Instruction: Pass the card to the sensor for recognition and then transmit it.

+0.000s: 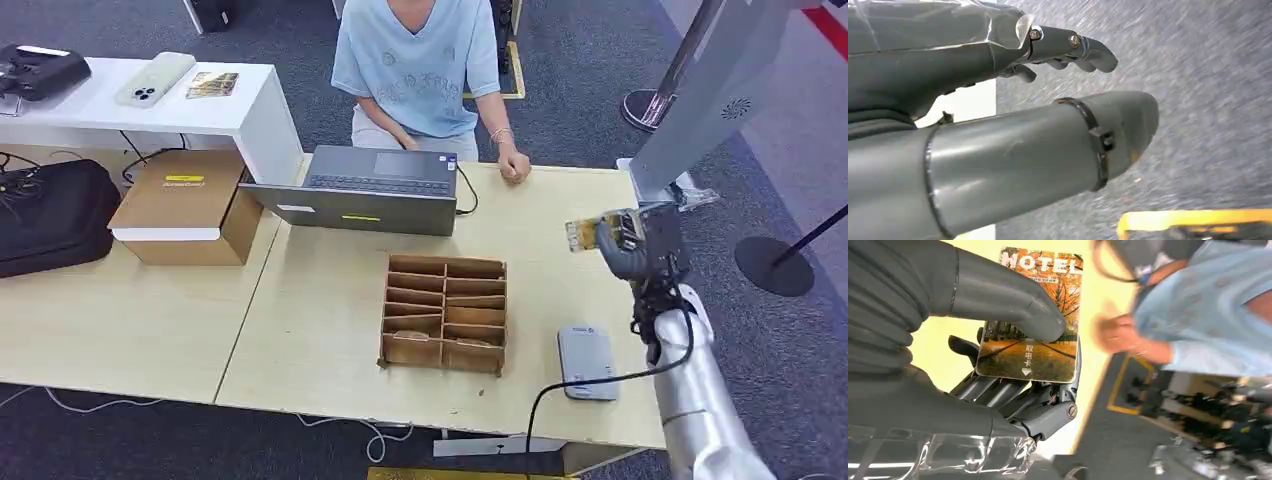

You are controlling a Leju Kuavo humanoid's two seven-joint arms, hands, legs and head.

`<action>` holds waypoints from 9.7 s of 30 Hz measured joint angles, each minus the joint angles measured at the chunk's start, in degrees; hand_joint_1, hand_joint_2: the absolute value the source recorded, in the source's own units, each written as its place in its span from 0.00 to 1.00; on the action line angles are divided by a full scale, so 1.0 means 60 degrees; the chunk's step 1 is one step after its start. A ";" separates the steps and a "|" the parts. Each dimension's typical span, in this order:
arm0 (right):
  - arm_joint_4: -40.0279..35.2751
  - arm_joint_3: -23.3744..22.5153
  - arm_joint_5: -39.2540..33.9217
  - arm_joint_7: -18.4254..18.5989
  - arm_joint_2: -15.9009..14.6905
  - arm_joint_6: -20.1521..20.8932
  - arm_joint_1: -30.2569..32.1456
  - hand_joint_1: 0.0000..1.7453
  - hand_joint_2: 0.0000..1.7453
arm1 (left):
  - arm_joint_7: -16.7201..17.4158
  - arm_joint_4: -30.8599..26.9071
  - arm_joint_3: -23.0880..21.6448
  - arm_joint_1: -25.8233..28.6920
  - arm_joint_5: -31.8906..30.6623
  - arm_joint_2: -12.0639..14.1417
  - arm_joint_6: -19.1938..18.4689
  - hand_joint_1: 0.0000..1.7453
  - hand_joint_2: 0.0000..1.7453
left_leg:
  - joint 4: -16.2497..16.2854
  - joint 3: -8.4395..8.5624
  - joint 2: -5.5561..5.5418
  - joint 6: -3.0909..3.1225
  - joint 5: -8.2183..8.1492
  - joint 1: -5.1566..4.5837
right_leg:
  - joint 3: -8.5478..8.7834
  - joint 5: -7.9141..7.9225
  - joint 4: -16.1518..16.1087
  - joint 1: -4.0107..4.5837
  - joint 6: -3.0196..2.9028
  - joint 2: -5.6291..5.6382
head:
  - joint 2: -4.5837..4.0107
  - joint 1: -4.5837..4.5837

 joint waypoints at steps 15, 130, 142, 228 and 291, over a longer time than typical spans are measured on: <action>-0.2519 -0.1313 -0.0015 0.0437 0.0160 0.0004 0.3519 1.00 1.00 | 0.0062 0.0000 0.0397 0.0245 0.0007 0.0015 -0.0051 0.00 0.00 | -0.0005 0.0005 0.0023 -0.0004 -0.0011 -0.0006 | -0.0007 -0.0008 0.0003 -0.0004 -0.0002 0.0012 | 0.0000 -0.0008; -0.3099 -0.0384 0.2888 0.1435 0.1052 -0.0554 0.3704 1.00 1.00 | 0.0572 0.0000 0.0543 0.0129 -0.0896 0.0149 -0.0535 0.00 0.00 | -0.0005 0.0017 0.0046 -0.0004 -0.0010 -0.0007 | -0.0002 -0.0004 0.0003 -0.0005 -0.0006 0.0034 | 0.0000 -0.0004; -0.5128 -0.0366 0.4550 0.1005 0.1056 -0.2339 0.3766 1.00 1.00 | 0.0455 0.0000 0.0656 0.0127 -0.1027 0.0146 -0.0539 0.00 0.00 | -0.0005 0.0016 0.0047 -0.0005 -0.0010 -0.0006 | -0.0001 -0.0004 0.0006 -0.0005 -0.0006 0.0036 | 0.0000 -0.0004; 0.6534 0.6865 0.8720 0.2430 0.3566 -0.0018 -0.8771 1.00 1.00 | 0.0280 0.0000 0.0885 -0.0043 -0.1785 0.0186 -0.1217 0.00 0.00 | -0.0002 0.0020 0.0058 -0.0042 0.0038 -0.0001 | -0.0017 0.0027 0.0044 -0.0004 -0.0030 0.0062 | 0.0000 -0.0004; 0.6581 0.6964 0.8724 0.2094 0.3493 -0.1060 -0.8660 0.00 1.00 | 0.0419 0.0000 0.0889 -0.0025 -0.1971 0.0240 -0.1056 0.00 0.00 | -0.0001 0.0021 0.0059 -0.0043 0.0038 -0.0001 | -0.0021 0.0027 0.0042 -0.0004 -0.0030 0.0067 | 0.0000 -0.0004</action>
